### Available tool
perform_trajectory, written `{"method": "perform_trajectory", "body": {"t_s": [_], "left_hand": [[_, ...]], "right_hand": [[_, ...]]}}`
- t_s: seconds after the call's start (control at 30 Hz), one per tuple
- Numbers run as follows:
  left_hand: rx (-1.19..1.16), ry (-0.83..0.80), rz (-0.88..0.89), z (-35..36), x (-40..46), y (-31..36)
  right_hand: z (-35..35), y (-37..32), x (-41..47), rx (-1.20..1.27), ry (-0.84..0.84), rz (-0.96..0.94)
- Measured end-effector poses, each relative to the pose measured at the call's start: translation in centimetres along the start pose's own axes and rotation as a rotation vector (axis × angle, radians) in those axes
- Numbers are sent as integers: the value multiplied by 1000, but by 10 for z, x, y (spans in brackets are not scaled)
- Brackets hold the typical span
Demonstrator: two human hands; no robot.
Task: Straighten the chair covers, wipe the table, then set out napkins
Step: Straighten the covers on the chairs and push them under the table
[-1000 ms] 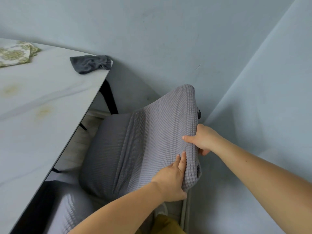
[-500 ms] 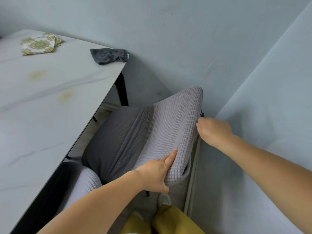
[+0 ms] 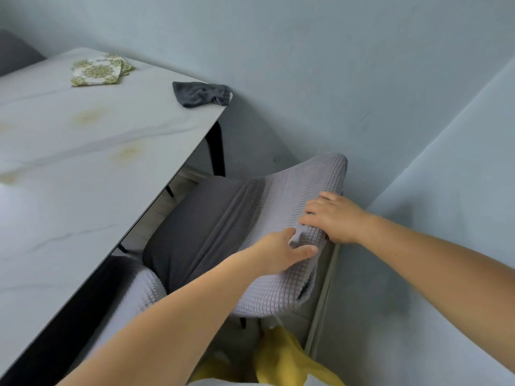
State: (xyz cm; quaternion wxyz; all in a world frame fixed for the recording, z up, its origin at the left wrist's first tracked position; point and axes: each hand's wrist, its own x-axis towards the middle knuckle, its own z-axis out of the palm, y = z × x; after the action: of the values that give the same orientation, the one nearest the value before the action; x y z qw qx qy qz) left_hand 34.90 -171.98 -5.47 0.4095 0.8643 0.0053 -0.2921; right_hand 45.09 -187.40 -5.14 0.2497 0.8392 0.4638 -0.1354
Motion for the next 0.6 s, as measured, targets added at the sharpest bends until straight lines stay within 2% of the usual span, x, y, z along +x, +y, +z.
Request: {"method": "perform_trajectory", "body": {"t_s": [0.1,0.3,0.43,0.6], "left_hand": [[51,106,-20,12,21,22],[232,147,-66,30,42,29],[302,106,-49,25,50,34],[374,60,5,18,50,35]], "right_hand": [[1,23,14,-14,-15,-72],[6,49,34,7,-32,-219],[6,57,37,-52,-15,-321],[26,64,40,-68,96,-386]]}}
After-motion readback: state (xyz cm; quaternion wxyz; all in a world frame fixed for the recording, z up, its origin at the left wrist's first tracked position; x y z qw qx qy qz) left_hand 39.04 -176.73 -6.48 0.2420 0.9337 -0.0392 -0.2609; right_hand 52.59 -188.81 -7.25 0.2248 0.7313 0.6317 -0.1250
